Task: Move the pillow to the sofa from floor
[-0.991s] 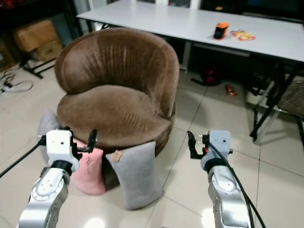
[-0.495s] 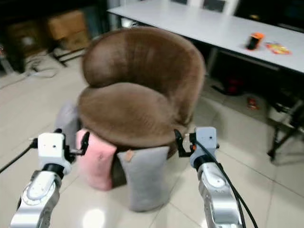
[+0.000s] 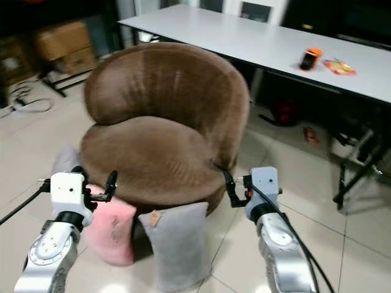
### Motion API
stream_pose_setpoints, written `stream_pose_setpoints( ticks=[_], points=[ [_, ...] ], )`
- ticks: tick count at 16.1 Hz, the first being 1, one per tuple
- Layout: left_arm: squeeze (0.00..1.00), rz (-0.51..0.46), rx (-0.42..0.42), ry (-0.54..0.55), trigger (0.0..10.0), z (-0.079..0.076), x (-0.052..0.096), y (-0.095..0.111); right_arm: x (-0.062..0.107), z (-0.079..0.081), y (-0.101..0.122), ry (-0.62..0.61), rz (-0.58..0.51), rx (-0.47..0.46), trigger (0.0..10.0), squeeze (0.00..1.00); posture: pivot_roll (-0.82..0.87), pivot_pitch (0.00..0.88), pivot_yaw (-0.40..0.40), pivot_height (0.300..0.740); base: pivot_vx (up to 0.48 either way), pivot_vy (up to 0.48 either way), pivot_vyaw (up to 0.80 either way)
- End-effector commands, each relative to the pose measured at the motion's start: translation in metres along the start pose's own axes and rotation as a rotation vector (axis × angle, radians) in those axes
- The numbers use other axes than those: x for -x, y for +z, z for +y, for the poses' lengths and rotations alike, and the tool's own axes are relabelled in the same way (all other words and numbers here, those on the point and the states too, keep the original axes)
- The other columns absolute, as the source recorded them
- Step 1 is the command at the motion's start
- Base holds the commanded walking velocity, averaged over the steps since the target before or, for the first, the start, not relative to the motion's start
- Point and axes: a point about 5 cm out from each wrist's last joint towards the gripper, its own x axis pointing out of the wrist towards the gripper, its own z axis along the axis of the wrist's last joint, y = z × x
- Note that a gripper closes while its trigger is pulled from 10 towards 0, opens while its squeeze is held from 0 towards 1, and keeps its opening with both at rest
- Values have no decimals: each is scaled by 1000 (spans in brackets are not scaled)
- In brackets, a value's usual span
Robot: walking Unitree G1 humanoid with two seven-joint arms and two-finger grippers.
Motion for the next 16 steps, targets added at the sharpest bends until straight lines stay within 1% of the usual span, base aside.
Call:
stream_pose_setpoints(
  ticks=[1,4,5,7,9,11,13,16],
  points=[
    [0,3,-6,-4,10000,0,4,-1,-2,2,6,10,-26,13,10000,0,-68,0,-16,740,270,0,800],
    [0,9,-6,-2,10000,1,6,-3,-2,1,6,12,-24,22,10000,0,-67,0,-25,740,269,0,800],
    [0,9,-6,-1,10000,1,6,-4,-2,0,6,4,-27,22,10000,0,-66,0,-27,740,259,0,0],
    [0,8,-7,-4,10000,0,6,-4,-4,-6,8,-33,-41,-43,10000,0,-65,0,-26,740,257,0,0],
    [0,7,-11,-7,10000,1,6,-4,-4,-9,10,-68,-63,-57,10000,0,-66,0,-22,740,253,0,0],
    [0,-6,-27,-10,10000,1,5,-3,-2,-12,11,-107,-82,-72,10000,0,-70,0,-18,740,0,0,0],
    [0,-22,-44,-23,10000,-1,5,-2,0,-13,9,-114,-68,-97,10000,0,-75,0,-16,740,0,0,0],
    [0,-45,-48,-31,10000,-4,6,0,2,-12,10,-101,-82,-90,10000,0,-77,0,-17,716,0,0,0]
  ],
)
